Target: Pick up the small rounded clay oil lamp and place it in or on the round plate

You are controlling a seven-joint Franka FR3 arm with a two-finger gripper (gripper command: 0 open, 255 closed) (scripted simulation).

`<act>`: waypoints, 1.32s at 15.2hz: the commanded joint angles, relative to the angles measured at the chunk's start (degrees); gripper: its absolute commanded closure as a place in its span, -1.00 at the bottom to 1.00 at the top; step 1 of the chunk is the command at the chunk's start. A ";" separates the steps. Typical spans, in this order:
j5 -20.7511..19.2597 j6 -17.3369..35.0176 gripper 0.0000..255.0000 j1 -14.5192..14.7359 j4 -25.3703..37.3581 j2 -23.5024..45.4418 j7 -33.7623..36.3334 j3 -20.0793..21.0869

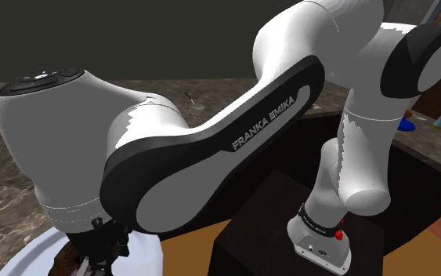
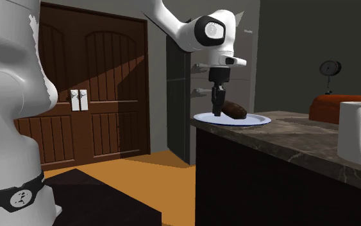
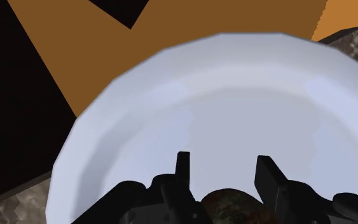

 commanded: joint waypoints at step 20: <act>1.16 -6.71 -1.00 -0.45 5.19 -1.85 -0.80 0.16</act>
